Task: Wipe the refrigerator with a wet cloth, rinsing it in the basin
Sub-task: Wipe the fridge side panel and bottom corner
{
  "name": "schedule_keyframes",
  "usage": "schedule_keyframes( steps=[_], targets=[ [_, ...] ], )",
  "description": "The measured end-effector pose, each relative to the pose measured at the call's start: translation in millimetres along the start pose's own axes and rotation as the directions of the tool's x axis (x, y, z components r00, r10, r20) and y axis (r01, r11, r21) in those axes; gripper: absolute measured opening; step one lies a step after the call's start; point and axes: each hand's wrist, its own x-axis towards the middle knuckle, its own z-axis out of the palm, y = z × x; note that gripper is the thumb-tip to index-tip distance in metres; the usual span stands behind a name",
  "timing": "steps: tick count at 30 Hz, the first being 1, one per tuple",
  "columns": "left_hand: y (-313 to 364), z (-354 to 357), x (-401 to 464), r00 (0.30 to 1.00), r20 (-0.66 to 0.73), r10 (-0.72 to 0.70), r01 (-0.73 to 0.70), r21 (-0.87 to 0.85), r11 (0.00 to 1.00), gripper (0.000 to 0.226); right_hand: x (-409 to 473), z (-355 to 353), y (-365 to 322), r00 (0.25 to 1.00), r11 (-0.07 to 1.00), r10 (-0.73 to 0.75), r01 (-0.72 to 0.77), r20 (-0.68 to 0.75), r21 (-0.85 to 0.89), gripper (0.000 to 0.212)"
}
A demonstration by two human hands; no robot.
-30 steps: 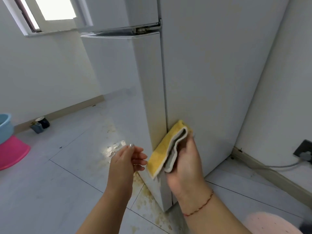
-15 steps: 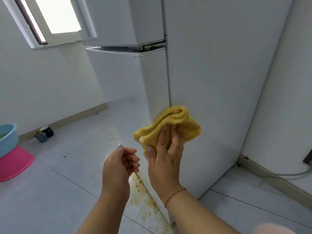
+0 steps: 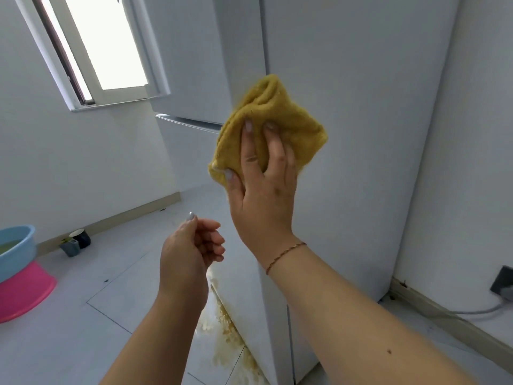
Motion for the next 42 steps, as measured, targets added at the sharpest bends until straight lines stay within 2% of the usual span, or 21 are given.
schedule_keyframes(
  steps=[5, 10, 14, 18, 22, 27, 30, 33, 36, 39, 42],
  targets=[
    [1.0, 2.7, 0.2, 1.0, 0.001, -0.003, 0.003, -0.001, 1.0, 0.042, -43.6, 2.7, 20.3, 0.999, 0.998, -0.044, 0.045, 0.017, -0.043, 0.056],
    [-18.8, 1.4, -2.6, 0.998, -0.005, -0.069, 0.069, 0.025, 0.997, 0.041, -132.5, 1.5, 42.2, 0.984, 0.993, 0.063, -0.046, 0.165, -0.105, 0.055],
    [-38.8, 5.2, -8.8, 0.988, 0.078, -0.137, 0.128, 0.105, 0.986, 0.038, -160.7, -4.6, 50.2, 0.957, 0.989, 0.145, -0.132, 0.251, -0.068, 0.055],
    [-49.3, 9.4, -13.9, 0.985, 0.144, -0.095, 0.07, 0.17, 0.983, 0.036, -156.6, -9.6, 54.2, 0.947, 0.986, 0.15, -0.165, 0.284, 0.03, 0.052],
    [-55.7, 7.1, -21.5, 0.987, 0.16, 0.001, -0.031, 0.188, 0.982, 0.031, -155.6, -7.8, 62.1, 0.97, 0.98, 0.145, -0.168, 0.196, 0.107, 0.045],
    [-81.6, 0.7, -31.6, 0.97, 0.226, 0.086, -0.146, 0.264, 0.953, 0.018, -178.9, 0.1, 66.4, 0.966, 0.97, 0.202, -0.22, 0.159, 0.102, 0.037],
    [-103.4, -4.4, -35.2, 0.957, 0.28, 0.068, -0.16, 0.32, 0.934, 0.025, -200.6, 1.3, 65.7, 0.942, 0.947, 0.276, -0.301, 0.191, 0.116, 0.036],
    [-125.4, -12.4, -37.3, 0.959, 0.282, 0.036, -0.137, 0.347, 0.928, 0.036, -222.8, -4.0, 64.1, 0.888, 0.869, 0.349, -0.426, 0.301, 0.25, 0.035],
    [-147.0, -21.4, -42.1, 0.966, 0.256, -0.023, -0.068, 0.339, 0.938, 0.048, -239.0, -15.9, 61.7, 0.806, 0.677, 0.424, -0.585, 0.413, 0.448, 0.043],
    [-165.6, -26.9, -49.1, 0.969, 0.243, -0.052, -0.044, 0.372, 0.927, 0.052, -243.6, -25.4, 58.2, 0.664, 0.5, 0.51, -0.746, 0.547, 0.44, 0.051],
    [-180.3, -30.4, -54.8, 0.971, 0.224, -0.083, -0.006, 0.371, 0.929, 0.055, -250.6, -25.5, 55.6, 0.602, 0.453, 0.547, -0.797, 0.582, 0.399, 0.061]
  ],
)
